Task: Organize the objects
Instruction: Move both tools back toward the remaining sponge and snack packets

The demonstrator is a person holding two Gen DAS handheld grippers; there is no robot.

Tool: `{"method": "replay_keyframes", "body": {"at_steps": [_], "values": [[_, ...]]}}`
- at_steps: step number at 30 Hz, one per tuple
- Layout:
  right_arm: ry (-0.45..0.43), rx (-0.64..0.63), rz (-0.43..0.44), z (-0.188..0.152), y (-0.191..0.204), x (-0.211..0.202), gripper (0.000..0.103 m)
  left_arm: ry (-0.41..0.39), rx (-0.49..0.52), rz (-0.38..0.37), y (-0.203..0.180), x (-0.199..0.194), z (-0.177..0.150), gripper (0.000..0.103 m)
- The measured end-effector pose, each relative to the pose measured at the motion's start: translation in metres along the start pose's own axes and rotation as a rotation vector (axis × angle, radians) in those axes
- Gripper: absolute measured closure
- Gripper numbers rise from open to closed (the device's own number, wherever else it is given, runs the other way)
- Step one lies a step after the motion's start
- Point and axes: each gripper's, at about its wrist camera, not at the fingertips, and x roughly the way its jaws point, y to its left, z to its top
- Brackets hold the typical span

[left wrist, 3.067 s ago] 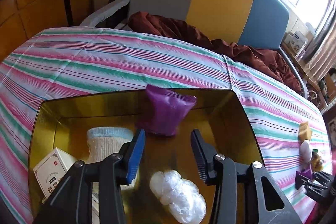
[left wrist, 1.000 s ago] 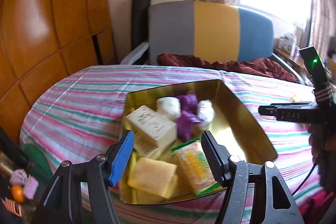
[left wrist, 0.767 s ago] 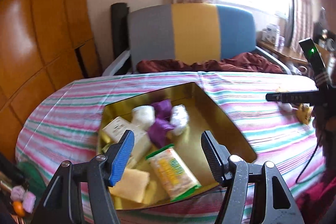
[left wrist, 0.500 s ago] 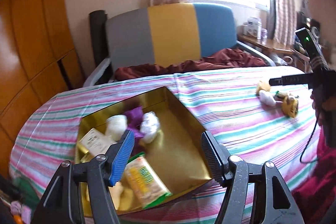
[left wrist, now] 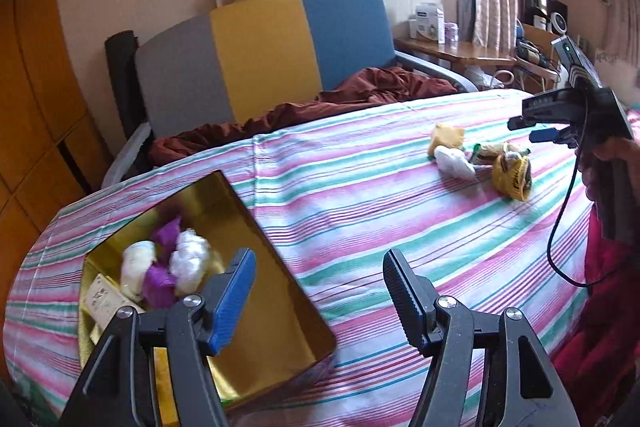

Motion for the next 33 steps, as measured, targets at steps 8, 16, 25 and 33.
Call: {"method": "replay_keyframes", "body": {"at_steps": [8,16,25,33], "values": [[0.033,0.048,0.007,-0.001,-0.010,0.006,0.057,0.042,0.063,-0.079,-0.045,0.035,0.005,0.036],[0.029,0.162,0.001,0.002,-0.033,0.005,0.057,0.081,0.081,-0.150,-0.075,0.069,0.014,0.037],[0.065,0.248,0.008,0.002,-0.052,0.012,0.057,0.128,0.009,-0.238,-0.088,0.106,0.039,0.037],[0.086,0.258,0.024,0.000,-0.054,0.016,0.057,0.163,-0.078,-0.298,-0.097,0.137,0.063,0.037]]}}
